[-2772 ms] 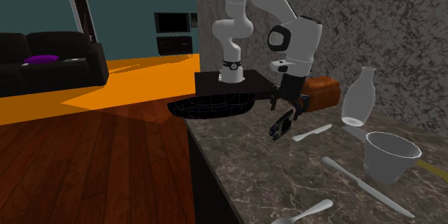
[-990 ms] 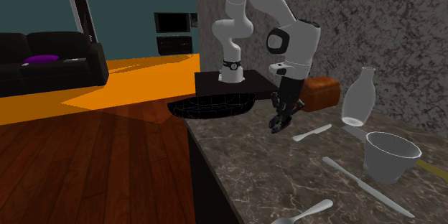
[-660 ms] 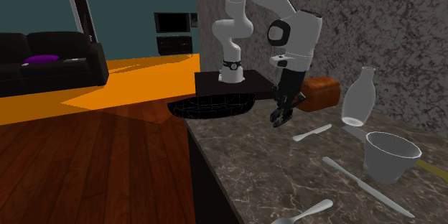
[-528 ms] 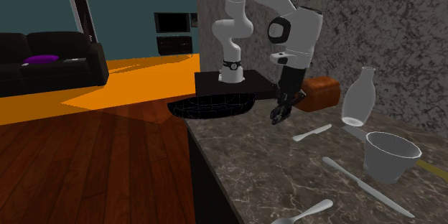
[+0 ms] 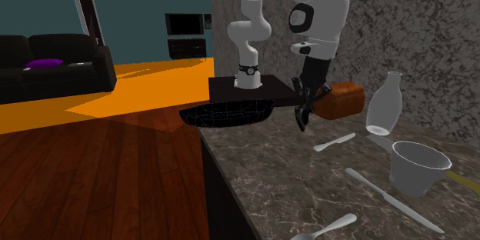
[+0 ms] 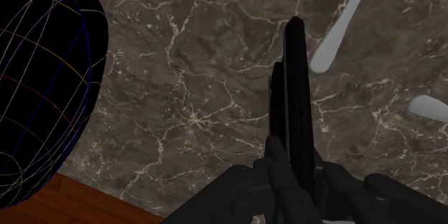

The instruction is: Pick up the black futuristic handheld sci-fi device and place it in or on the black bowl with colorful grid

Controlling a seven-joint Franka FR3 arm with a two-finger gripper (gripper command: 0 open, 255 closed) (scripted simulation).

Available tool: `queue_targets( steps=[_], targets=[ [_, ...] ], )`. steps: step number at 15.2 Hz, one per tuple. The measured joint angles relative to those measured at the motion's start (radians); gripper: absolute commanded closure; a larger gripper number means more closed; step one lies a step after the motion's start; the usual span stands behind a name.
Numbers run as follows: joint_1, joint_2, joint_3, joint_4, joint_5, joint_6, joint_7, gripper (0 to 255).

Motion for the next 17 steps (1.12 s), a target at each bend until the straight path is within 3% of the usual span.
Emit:
queue_targets(
  steps=[8, 9, 12, 17],
  targets=[
    [-0.009, -0.061, 0.012, 0.02, 0.027, -0.077, -0.026, 255],
    [-0.009, -0.061, 0.012, 0.021, 0.027, -0.077, -0.026, 0],
    [-0.034, -0.049, 0.016, 0.064, 0.059, -0.11, -0.073, 0],
    [-0.107, 0.03, 0.023, 0.269, 0.153, -0.258, -0.223, 0]
  ],
)
